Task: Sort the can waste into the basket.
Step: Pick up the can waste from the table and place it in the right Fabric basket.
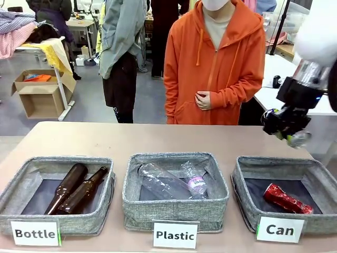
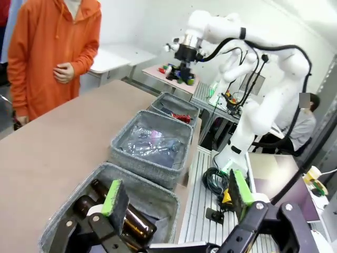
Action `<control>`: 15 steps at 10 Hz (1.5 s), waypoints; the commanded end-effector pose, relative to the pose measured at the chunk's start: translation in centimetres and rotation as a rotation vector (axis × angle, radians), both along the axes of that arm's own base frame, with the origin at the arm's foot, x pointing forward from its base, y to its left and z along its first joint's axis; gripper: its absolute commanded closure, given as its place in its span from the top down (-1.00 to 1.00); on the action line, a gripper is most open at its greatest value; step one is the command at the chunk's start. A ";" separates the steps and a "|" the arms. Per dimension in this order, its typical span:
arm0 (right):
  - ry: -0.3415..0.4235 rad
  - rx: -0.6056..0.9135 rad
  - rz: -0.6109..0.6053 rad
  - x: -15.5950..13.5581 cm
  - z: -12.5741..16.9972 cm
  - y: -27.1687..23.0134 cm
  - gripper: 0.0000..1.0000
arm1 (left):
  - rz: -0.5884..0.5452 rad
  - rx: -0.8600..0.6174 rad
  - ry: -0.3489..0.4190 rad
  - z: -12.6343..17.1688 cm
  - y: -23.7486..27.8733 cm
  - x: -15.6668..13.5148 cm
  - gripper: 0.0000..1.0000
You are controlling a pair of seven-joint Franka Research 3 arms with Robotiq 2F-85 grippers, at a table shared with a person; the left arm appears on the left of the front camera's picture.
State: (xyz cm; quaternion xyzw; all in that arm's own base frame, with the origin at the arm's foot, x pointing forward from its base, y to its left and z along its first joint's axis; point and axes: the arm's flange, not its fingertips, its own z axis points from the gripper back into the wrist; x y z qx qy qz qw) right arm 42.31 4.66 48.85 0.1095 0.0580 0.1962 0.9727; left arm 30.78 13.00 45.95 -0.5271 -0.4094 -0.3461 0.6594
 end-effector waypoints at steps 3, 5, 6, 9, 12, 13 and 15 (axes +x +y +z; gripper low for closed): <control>0.121 -0.039 0.884 -3.9 -2.5 -2.6 -1.00 | 0.002 -0.015 0.008 0.4 0.0 0.1 1.00; 0.025 -0.066 0.991 -3.7 -3.2 -3.4 -1.00 | 0.002 -0.015 0.008 0.4 0.0 0.1 1.00; -0.009 -0.045 1.087 -3.7 -3.4 -3.7 -1.00 | 0.002 -0.015 0.008 0.4 0.0 0.1 1.00; -0.112 0.100 1.278 -4.0 -3.4 -4.7 -1.00 | 0.002 -0.015 0.008 0.4 0.0 0.1 1.00; -0.137 0.062 1.245 -3.8 -3.8 -4.6 0.17 | 0.002 -0.015 0.008 0.4 0.0 0.1 1.00; -0.125 0.062 1.240 -3.6 -3.9 -4.4 0.46 | 0.002 -0.015 0.008 0.4 0.0 0.1 1.00; -0.124 0.067 1.203 -3.5 -3.9 -4.2 1.00 | 0.002 -0.015 0.008 0.4 0.0 0.1 1.00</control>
